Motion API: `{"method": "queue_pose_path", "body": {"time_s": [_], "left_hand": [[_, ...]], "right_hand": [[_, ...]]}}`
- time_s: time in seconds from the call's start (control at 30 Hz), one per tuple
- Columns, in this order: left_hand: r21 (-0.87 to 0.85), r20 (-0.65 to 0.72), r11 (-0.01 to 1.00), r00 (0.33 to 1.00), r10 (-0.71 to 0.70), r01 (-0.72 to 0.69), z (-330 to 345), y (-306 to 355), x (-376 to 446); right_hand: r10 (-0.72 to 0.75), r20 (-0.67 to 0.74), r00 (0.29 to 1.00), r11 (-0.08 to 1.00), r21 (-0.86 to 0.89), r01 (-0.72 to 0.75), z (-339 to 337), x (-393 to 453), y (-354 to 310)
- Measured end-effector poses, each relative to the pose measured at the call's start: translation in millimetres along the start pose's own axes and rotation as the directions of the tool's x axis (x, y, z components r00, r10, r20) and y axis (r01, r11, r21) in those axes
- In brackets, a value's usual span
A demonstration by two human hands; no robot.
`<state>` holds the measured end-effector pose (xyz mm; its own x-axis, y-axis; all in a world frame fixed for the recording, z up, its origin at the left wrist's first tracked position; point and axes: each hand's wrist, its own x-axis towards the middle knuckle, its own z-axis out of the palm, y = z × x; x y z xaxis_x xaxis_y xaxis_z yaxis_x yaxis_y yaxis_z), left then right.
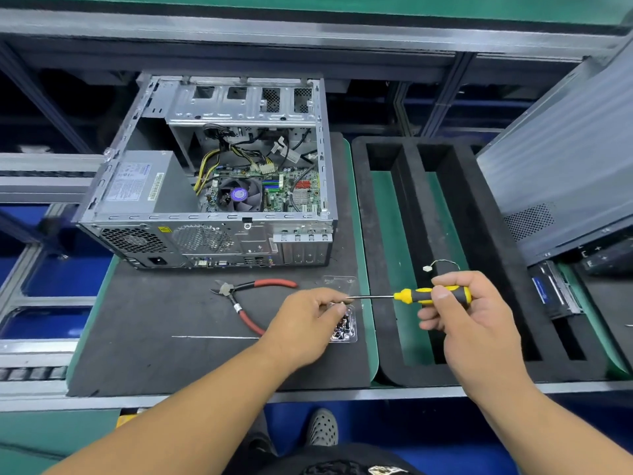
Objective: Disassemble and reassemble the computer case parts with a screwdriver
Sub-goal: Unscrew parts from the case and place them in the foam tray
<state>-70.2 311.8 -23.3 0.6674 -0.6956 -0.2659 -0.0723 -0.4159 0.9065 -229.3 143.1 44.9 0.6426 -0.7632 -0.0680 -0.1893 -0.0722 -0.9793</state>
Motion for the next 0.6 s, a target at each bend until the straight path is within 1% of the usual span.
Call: {"method": "queue_pose_path", "body": {"time_s": [0.07, 0.13, 0.2, 0.33, 0.43, 0.53, 0.6], "left_hand": [[-0.14, -0.021, 0.99, 1.0, 0.003, -0.006, -9.0, 5.0, -4.9], [-0.246, -0.005, 0.969, 1.0, -0.012, 0.011, -21.3, 8.6, -12.2], [-0.304, 0.019, 0.952, 0.999, -0.03, 0.034, -37.7, 10.1, -20.1], [-0.283, -0.036, 0.959, 0.998, -0.043, 0.031, -76.5, 14.1, -39.8], [-0.329, -0.109, 0.944, 0.993, -0.035, -0.002, -110.3, 16.1, -55.4], [-0.198, -0.192, 0.979, 0.981, -0.004, -0.035, -142.2, 17.9, -72.5], [-0.192, -0.212, 0.981, 0.977, -0.017, -0.025, -160.4, 15.3, -83.2]], "right_hand": [[0.016, 0.011, 1.0, 0.999, 0.029, -0.016, 3.9, -0.8, -0.8], [0.041, 0.043, 0.998, 0.996, 0.074, -0.044, 12.5, -1.7, -3.0], [0.053, 0.076, 0.996, 0.991, 0.118, -0.062, 24.6, -2.8, -8.3], [0.036, 0.121, 0.992, 0.981, 0.185, -0.058, 52.4, -5.6, -26.8], [0.017, 0.163, 0.986, 0.976, 0.213, -0.052, 78.4, -8.9, -41.8], [0.003, 0.214, 0.977, 0.979, 0.198, -0.046, 107.3, -14.5, -56.4], [-0.009, 0.242, 0.97, 0.981, 0.189, -0.038, 126.1, -19.8, -65.9]]}}
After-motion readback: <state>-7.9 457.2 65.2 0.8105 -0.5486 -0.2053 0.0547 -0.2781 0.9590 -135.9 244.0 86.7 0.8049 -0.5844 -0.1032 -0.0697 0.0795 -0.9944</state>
